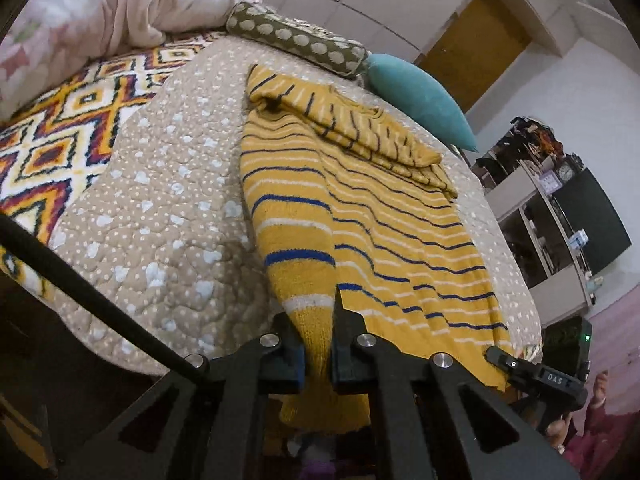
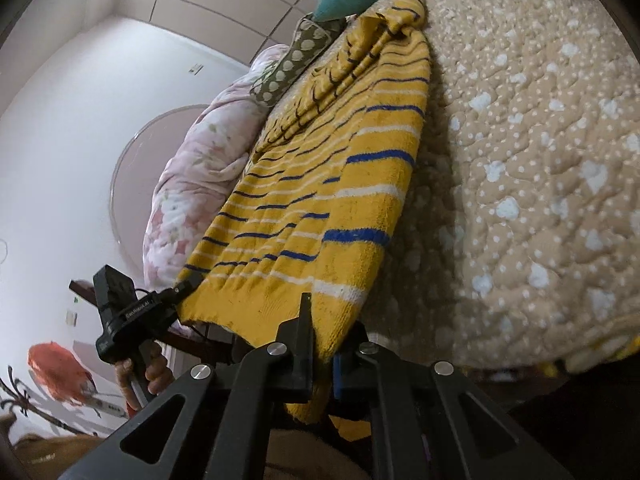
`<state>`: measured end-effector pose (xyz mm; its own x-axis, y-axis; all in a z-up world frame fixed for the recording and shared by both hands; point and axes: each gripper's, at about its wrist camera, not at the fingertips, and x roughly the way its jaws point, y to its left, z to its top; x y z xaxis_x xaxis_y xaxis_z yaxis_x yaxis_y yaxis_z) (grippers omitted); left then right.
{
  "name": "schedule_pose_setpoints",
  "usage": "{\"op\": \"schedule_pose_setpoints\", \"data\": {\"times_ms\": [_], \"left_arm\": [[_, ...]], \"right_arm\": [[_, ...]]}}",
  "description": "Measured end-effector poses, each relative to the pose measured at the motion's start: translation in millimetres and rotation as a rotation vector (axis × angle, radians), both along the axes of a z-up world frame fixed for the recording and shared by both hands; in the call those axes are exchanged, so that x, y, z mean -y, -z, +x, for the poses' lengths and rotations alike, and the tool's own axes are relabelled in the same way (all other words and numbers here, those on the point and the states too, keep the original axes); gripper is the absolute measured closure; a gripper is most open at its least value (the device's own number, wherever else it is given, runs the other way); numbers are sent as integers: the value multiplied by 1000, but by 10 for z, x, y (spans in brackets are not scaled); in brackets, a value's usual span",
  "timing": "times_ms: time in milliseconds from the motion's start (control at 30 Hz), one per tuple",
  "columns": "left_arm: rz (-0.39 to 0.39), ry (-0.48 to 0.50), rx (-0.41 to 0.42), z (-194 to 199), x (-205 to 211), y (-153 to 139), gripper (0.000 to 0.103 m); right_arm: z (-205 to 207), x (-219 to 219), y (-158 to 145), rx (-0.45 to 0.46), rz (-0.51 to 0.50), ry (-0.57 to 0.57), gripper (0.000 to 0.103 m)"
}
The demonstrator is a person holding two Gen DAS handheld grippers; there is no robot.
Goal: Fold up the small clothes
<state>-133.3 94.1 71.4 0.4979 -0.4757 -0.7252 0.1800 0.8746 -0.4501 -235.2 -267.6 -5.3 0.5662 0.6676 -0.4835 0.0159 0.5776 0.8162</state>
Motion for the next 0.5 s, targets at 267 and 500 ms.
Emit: {"op": "schedule_pose_setpoints", "data": {"times_ms": [267,500], "left_arm": [[38,45,23,-400,-47,-57,96],[48,36,31,-254,-95,-69,95]], "right_arm": [[-363,-33,-23,-19,-21,-48,96],[-313,-62,-169,24,-67,-63,96]]}}
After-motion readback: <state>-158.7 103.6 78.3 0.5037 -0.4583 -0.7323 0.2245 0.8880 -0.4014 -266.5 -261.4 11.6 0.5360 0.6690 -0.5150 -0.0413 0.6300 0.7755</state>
